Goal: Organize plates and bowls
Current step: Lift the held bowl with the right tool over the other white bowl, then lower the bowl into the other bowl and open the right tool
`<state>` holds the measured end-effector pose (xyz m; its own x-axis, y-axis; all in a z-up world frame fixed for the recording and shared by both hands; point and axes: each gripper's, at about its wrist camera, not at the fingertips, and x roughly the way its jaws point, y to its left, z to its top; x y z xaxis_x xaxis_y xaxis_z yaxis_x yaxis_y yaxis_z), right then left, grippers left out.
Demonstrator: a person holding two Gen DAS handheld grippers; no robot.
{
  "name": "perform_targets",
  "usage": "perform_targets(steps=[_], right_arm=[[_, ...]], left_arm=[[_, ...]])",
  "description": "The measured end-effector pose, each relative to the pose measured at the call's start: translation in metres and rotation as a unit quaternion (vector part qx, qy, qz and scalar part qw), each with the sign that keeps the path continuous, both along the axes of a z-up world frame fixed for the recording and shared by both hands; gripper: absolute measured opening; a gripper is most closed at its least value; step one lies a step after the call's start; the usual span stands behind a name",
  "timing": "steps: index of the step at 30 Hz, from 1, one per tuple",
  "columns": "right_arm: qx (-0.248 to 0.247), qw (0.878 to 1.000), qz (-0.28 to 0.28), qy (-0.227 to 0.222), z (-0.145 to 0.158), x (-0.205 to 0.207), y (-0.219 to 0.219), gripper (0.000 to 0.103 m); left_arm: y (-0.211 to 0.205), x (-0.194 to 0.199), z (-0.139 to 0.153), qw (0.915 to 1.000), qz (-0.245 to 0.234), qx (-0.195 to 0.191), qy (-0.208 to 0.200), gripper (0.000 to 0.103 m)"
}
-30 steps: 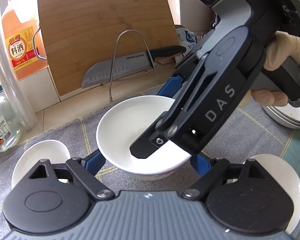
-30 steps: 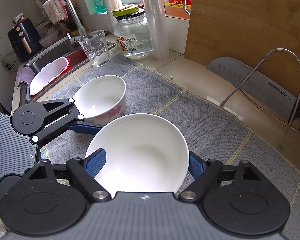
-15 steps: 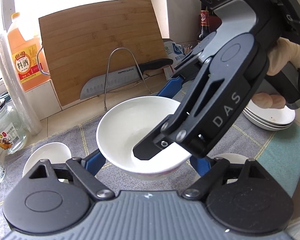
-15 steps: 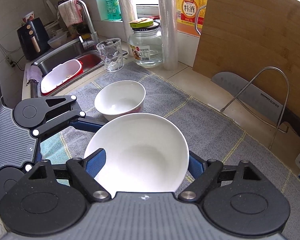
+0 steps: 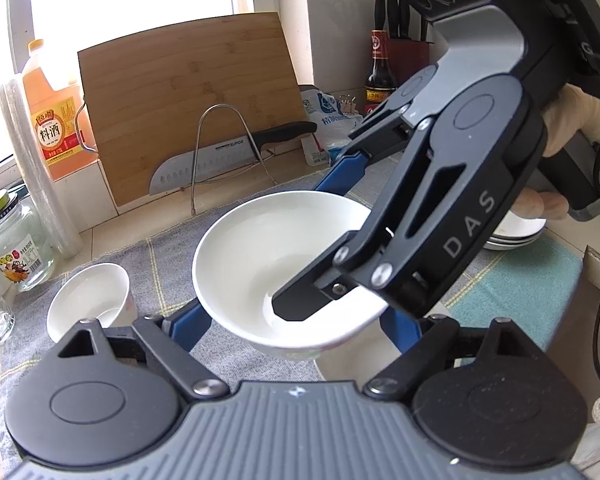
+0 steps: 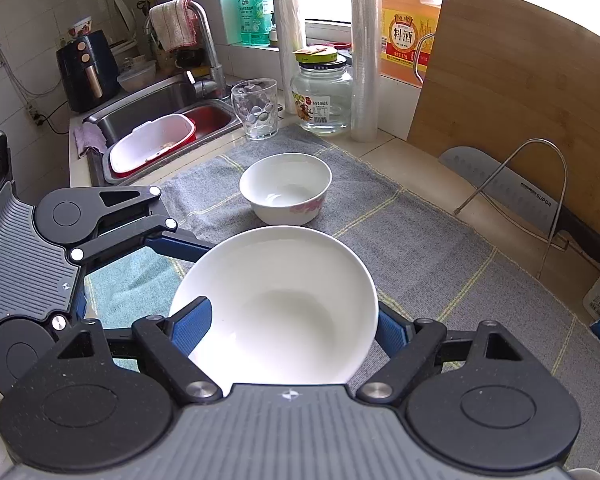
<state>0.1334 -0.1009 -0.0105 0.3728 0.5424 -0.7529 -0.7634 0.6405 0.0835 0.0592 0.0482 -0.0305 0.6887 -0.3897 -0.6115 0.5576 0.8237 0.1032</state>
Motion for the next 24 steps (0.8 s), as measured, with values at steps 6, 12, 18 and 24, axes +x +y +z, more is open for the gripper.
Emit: perform_targets(steps=[6, 12, 18, 24], right_arm=[[0.000, 1.000, -0.004, 0.008, -0.004, -0.017, -0.007, 0.089], [-0.005, 1.000, -0.016, 0.019, -0.012, -0.025, -0.017, 0.089], [-0.014, 0.999, -0.028, 0.028, -0.020, -0.028, -0.027, 0.089], [-0.018, 0.998, -0.035, 0.039, -0.028, -0.029, -0.031, 0.089]], left_arm=[[-0.004, -0.011, -0.002, 0.9999, -0.005, -0.003, 0.013, 0.090], [-0.013, -0.015, -0.007, 0.9995, -0.014, -0.006, 0.027, 0.090], [-0.021, -0.012, -0.015, 0.9988, -0.027, -0.006, 0.041, 0.090], [-0.025, -0.010, -0.021, 0.9980, -0.032, -0.007, 0.055, 0.090]])
